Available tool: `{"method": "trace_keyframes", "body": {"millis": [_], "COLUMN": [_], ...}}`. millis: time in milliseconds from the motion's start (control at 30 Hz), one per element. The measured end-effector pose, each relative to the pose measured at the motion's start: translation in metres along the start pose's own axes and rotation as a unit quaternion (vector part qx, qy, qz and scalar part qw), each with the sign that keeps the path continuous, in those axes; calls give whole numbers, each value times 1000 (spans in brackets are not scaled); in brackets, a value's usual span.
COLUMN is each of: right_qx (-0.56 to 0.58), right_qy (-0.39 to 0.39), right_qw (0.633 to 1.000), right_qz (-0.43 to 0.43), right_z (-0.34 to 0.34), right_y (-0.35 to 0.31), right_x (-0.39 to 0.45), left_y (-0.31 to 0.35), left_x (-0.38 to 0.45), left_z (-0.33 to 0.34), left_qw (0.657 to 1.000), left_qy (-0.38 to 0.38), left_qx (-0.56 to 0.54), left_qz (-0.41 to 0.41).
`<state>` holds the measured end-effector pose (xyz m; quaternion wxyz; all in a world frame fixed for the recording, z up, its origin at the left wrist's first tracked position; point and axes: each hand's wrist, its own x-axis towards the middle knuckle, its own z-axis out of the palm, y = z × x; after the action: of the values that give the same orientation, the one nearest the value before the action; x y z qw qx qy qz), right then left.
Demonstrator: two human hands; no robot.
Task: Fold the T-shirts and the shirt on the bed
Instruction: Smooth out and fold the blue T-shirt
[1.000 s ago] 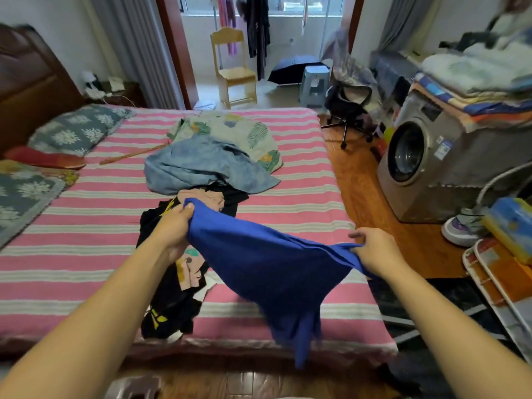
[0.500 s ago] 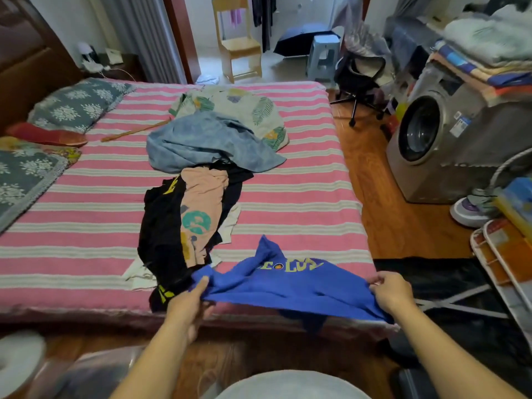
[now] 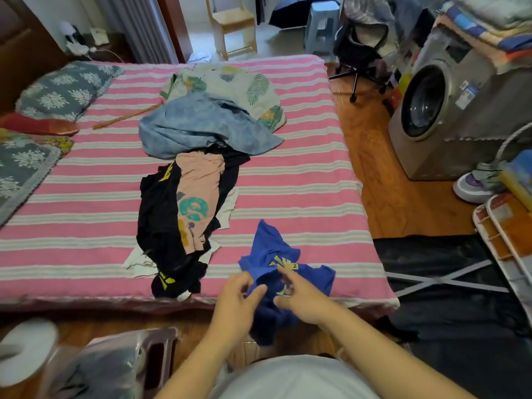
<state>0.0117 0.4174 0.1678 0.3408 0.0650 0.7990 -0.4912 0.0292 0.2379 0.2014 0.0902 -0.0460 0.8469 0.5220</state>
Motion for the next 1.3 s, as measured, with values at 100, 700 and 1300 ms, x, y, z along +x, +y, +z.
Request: {"method": "trace_keyframes", "body": {"millis": [100, 700, 1300], "right_qx": [32, 218, 61], "right_qy": [26, -34, -99], "right_qw": [999, 975, 980], "right_qz": [-31, 27, -159], "right_z": [0, -16, -103], "right_y": [-7, -19, -83], "right_x": [7, 14, -26], "left_y": [19, 47, 51], "left_x": [-2, 20, 24], "left_z": [-11, -87, -140], "left_qw": [998, 883, 997], "left_qy": [-28, -52, -46], "left_qx": [-60, -451, -54], "left_qz": [-13, -122, 3]}}
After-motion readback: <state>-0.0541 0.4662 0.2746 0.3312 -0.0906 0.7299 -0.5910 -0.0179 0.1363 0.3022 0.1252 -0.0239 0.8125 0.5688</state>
